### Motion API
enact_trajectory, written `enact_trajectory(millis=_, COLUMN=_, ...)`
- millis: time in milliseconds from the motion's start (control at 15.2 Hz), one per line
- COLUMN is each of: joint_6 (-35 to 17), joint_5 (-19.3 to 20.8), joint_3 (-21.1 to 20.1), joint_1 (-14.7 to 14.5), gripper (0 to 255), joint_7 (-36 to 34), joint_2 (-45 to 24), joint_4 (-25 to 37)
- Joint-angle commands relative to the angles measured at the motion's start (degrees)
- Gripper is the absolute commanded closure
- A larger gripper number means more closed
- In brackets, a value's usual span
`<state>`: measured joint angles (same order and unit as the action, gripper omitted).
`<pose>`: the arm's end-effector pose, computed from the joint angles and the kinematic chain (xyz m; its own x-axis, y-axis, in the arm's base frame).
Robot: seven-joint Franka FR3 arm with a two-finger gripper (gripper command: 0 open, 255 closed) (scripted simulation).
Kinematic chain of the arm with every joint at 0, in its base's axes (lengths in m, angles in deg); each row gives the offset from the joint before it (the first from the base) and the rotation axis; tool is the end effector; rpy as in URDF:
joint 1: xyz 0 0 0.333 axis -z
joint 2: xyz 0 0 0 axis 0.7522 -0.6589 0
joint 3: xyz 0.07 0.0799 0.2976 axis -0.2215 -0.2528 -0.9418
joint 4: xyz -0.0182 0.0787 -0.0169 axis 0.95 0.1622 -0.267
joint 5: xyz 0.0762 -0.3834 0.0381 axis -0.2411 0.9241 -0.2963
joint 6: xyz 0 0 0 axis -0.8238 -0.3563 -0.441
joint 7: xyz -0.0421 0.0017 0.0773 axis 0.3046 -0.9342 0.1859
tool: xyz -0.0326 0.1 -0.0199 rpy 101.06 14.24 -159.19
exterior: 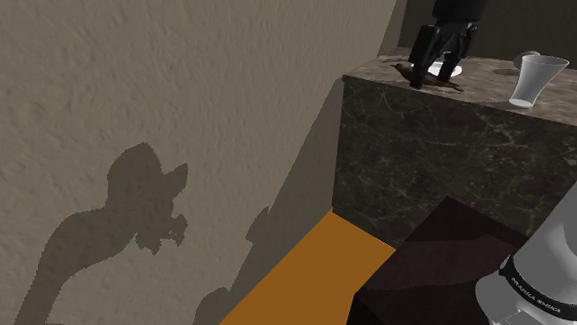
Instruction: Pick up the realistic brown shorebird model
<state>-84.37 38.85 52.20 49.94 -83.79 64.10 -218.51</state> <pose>0.3130 0.0052 0.5970 0.9923 -0.1212 0.0257 -0.1187 -0.9894 -0.0838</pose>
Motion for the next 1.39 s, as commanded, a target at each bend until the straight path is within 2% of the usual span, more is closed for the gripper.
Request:
enact_trajectory(millis=0, joint_6=0.0, joint_5=0.0, joint_3=0.0, joint_1=0.0, gripper=0, joint_7=0.0, joint_2=0.0, joint_4=0.0)
enact_trajectory(millis=726, joint_6=-10.1, joint_5=8.3, joint_3=11.6, joint_1=3.5, gripper=0, joint_7=15.7, joint_2=-9.7, joint_4=0.9)
enact_trajectory(millis=1320, joint_6=-18.1, joint_5=10.2, joint_3=20.8, joint_1=4.6, gripper=0, joint_7=28.3, joint_2=-23.1, joint_4=8.1)
